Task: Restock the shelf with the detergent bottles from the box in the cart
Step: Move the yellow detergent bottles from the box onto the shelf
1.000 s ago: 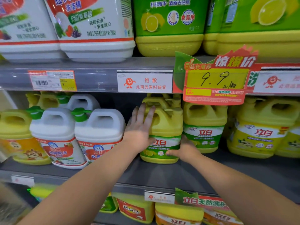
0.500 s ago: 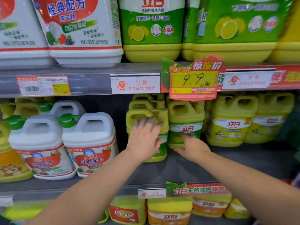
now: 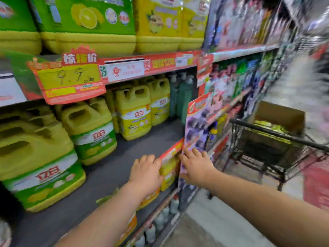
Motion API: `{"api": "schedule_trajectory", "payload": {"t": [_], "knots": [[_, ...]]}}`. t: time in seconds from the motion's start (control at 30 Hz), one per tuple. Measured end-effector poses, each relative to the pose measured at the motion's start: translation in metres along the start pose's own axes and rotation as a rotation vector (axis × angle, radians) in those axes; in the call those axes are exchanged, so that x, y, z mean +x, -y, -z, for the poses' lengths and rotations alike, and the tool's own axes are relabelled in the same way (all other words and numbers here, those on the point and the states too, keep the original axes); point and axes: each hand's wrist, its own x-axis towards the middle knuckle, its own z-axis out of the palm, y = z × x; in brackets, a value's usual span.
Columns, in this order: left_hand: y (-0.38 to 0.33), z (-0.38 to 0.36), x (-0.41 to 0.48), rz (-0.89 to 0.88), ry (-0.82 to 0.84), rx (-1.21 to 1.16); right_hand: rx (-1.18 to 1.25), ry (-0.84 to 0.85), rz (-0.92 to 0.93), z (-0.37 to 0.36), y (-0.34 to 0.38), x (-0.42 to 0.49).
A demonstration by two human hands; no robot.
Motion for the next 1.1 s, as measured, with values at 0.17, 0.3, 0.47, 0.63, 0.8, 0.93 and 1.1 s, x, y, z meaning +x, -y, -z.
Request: {"api": "schedule_trajectory", "payload": {"t": [0.17,0.3,0.47,0.63,0.8,0.93,1.1], "knots": [[-0.065,-0.001,0.017,-0.101,0.059,-0.021,0.025,0.056,-0.158,-0.014,-0.067,-0.049],[-0.120,0.003,0.031,-0.119,0.082,-0.043,0.055,0.050,-0.212,-0.024,-0.119,-0.086],[-0.223,0.001,0.055,-0.172,0.112,-0.033,0.101,0.069,-0.303,-0.041,-0.212,-0.145],[-0.351,0.005,0.085,-0.273,0.092,-0.072,0.105,0.086,-0.425,-0.050,-0.317,-0.208],[-0.465,0.003,0.101,-0.414,0.122,-0.096,0.108,0.091,-0.546,-0.060,-0.400,-0.272],[-0.538,0.003,0.115,-0.505,0.158,-0.098,0.139,0.095,-0.653,-0.072,-0.447,-0.316],[-0.626,-0.005,0.133,-0.661,0.208,-0.109,0.165,0.121,-0.797,-0.092,-0.501,-0.359]]}}
